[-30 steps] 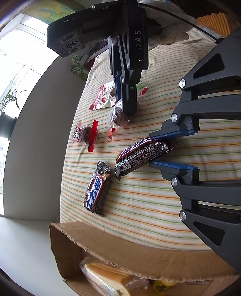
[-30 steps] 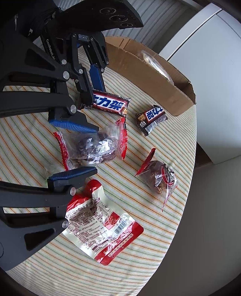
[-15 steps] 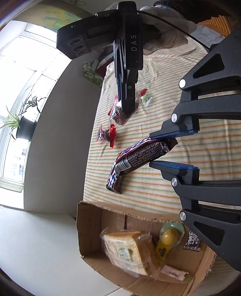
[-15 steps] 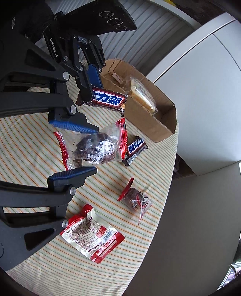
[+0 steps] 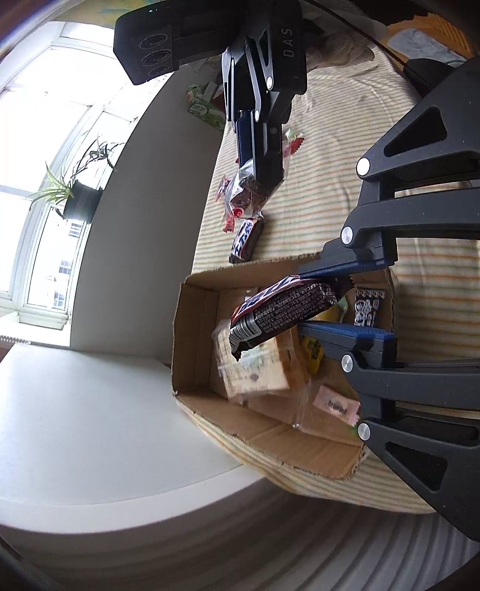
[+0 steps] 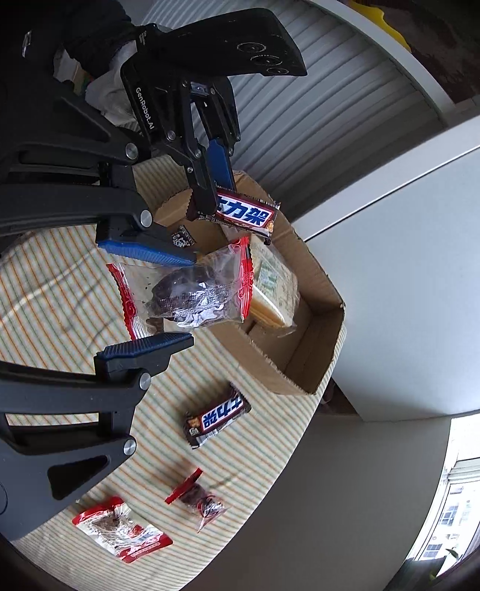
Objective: Organize snacks
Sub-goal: 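Carry both items into the box and open both tools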
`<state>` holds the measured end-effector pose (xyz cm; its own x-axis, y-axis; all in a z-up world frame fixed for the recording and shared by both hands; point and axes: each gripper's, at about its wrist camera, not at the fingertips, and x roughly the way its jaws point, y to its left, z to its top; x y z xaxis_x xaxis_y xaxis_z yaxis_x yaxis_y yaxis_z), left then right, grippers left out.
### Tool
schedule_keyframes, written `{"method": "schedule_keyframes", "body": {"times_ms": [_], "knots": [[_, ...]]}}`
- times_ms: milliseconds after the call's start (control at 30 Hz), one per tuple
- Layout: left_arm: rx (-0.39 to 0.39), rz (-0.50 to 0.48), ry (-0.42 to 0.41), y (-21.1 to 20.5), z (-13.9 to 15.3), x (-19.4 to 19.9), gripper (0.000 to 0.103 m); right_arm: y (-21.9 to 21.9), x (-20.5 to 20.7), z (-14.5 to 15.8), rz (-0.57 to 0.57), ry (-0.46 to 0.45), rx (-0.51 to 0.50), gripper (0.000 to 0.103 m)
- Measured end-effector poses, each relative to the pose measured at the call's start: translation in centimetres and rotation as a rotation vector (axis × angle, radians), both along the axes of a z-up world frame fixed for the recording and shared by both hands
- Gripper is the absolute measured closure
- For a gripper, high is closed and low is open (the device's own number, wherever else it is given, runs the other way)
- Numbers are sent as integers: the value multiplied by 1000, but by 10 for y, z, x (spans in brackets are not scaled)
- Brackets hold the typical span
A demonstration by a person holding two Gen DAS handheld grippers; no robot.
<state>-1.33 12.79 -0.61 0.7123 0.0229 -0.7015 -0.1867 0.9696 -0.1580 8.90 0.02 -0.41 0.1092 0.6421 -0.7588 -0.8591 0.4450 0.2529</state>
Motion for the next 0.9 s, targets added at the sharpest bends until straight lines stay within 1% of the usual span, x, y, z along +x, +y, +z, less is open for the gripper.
{"method": "schedule_keyframes", "body": {"times_ms": [300, 433, 633, 667, 700, 733, 767, 800, 833, 900], "knots": [[1, 62, 21, 37, -7, -13, 82, 54, -23, -11, 66, -19, -46, 65], [-7, 79, 26, 49, -9, -16, 82, 69, -35, -15, 94, -36, -72, 64], [-24, 105, 26, 62, -9, -18, 80, 83, -40, -20, 94, -68, -100, 62], [-26, 109, 26, 63, -9, -19, 80, 84, -40, -20, 91, -74, -103, 60], [-27, 111, 25, 65, -8, -19, 80, 84, -40, -20, 88, -77, -101, 54], [-27, 107, 24, 65, -8, -19, 80, 84, -41, -19, 88, -79, -97, 42], [-23, 108, 23, 65, -7, -19, 78, 84, -41, -18, 87, -83, -91, 36], [-17, 117, 20, 65, -6, -19, 72, 83, -43, -15, 84, -92, -84, 33], [-19, 122, 18, 66, -5, -19, 67, 82, -44, -14, 80, -99, -79, 33], [-23, 128, 8, 67, -2, -20, 66, 79, -45, -11, 73, -96, -70, 33]]}}
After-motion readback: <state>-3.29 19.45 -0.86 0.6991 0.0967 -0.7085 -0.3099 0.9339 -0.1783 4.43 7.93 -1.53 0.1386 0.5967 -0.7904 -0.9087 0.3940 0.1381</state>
